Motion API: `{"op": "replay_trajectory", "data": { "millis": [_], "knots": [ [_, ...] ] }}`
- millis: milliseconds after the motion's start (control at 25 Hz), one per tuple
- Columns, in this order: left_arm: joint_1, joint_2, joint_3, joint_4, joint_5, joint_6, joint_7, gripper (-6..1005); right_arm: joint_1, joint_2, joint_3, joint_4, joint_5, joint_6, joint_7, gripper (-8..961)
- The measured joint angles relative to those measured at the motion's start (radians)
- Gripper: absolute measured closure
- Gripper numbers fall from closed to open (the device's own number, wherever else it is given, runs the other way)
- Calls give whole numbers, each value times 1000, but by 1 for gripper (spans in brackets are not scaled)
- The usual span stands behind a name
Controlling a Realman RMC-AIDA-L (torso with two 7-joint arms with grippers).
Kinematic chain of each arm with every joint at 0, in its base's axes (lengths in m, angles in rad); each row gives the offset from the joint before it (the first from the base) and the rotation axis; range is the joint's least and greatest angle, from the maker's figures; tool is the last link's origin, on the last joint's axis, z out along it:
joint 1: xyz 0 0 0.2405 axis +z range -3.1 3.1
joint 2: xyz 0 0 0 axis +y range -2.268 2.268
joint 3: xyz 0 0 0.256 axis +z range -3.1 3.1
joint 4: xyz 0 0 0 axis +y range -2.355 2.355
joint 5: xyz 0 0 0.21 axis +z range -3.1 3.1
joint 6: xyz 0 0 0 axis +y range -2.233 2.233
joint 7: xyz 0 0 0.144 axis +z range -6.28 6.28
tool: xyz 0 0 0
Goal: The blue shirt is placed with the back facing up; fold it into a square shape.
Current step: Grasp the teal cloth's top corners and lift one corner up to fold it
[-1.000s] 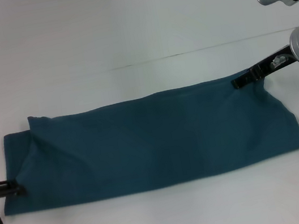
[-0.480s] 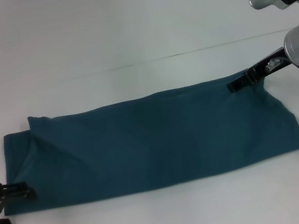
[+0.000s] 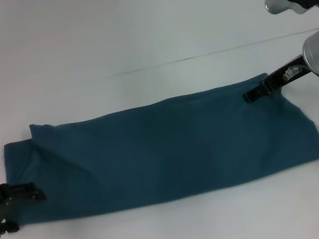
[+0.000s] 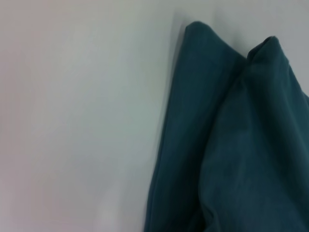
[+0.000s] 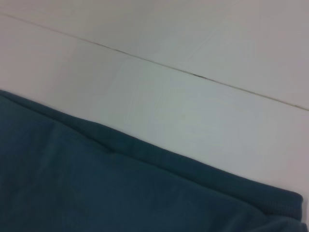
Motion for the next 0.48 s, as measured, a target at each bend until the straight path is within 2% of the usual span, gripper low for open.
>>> {"op": "replay_trajectory", "data": {
  "millis": [480],
  "knots": [
    [-48, 1, 8, -41, -7, -27, 62, 71, 0, 0, -1, -3, 0, -1, 2, 28]
  ]
}}
